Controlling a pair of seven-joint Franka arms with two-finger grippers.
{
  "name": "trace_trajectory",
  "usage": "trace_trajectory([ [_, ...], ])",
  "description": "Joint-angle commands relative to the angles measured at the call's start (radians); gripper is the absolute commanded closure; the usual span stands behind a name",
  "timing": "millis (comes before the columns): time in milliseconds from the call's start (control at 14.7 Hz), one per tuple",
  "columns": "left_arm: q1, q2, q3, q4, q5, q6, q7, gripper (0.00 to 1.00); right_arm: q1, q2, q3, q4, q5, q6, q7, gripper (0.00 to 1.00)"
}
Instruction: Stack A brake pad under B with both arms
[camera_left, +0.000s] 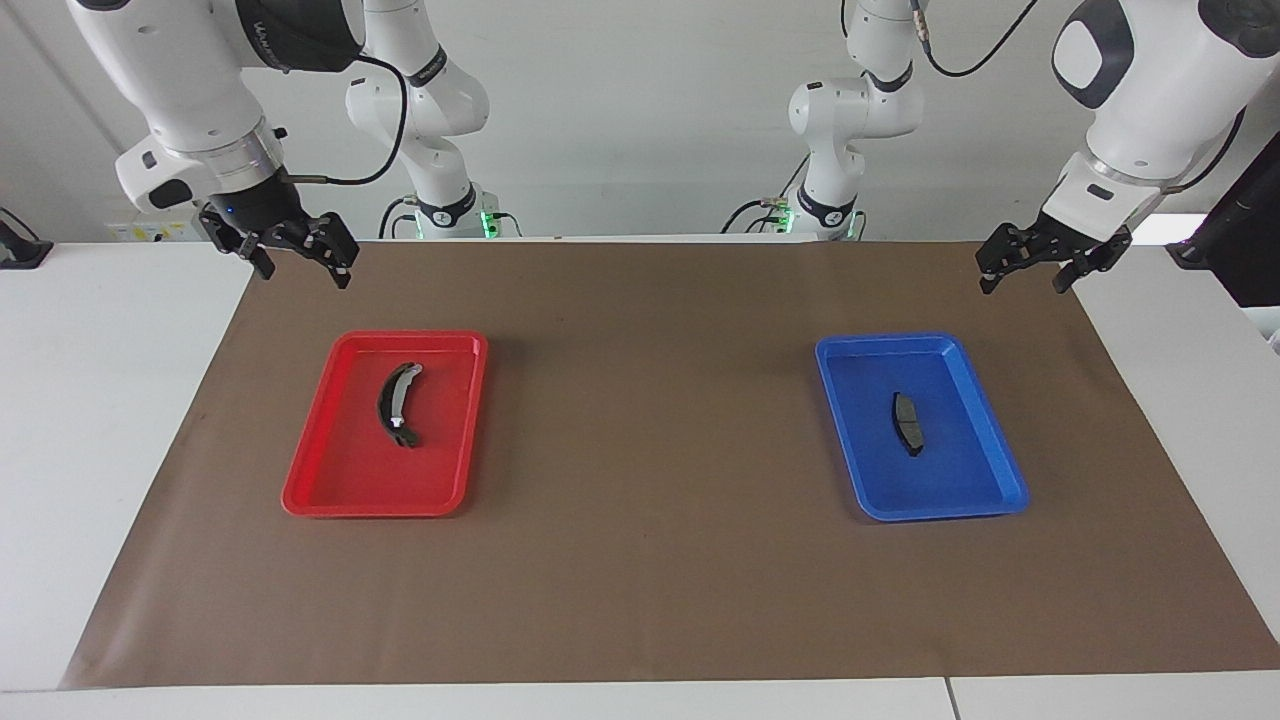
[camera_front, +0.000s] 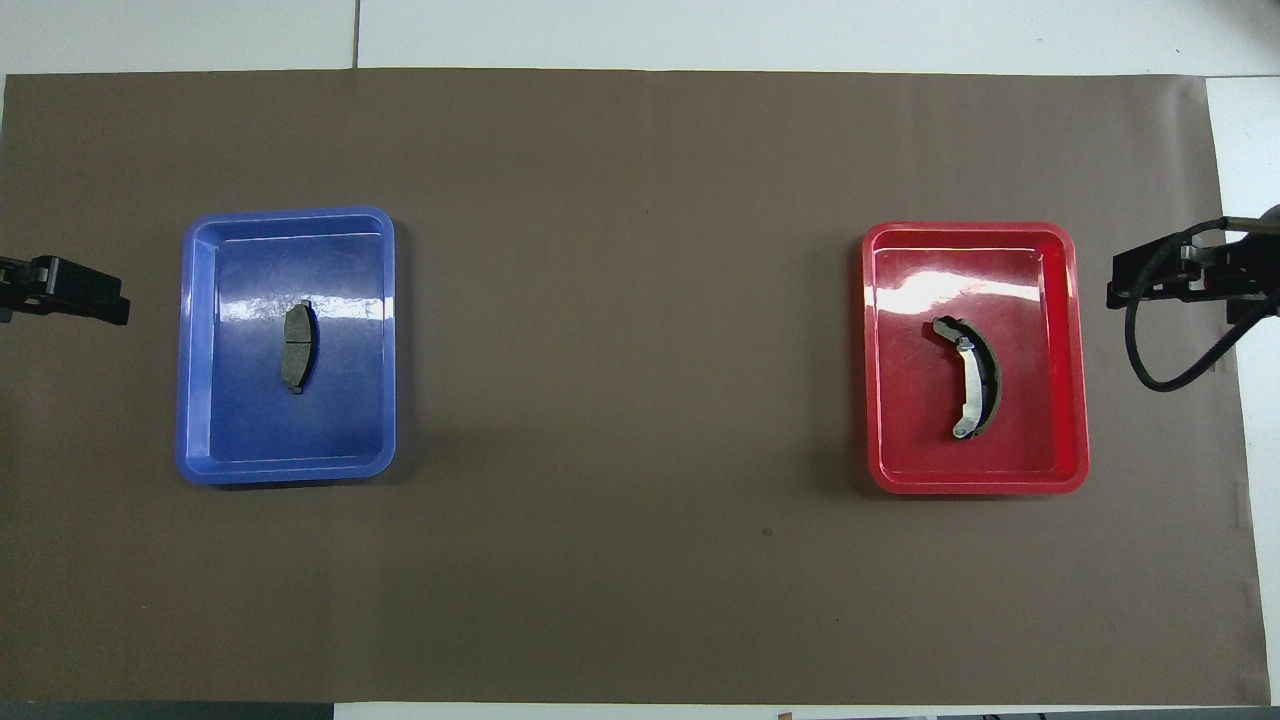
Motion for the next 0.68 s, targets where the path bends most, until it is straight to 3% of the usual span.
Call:
trace_trajectory([
  [0,0.008,-0.022,-0.003,-0.022,-0.011,0.0,0.014,0.0,-0.011,-0.01,0.003,-0.012,0.011,-0.005,-0.019,0.01],
  [614,0.008,-0.022,-0.003,-0.022,-0.011,0.0,0.014,0.0,-0.011,-0.01,0.003,-0.012,0.012,-0.005,-0.021,0.01],
])
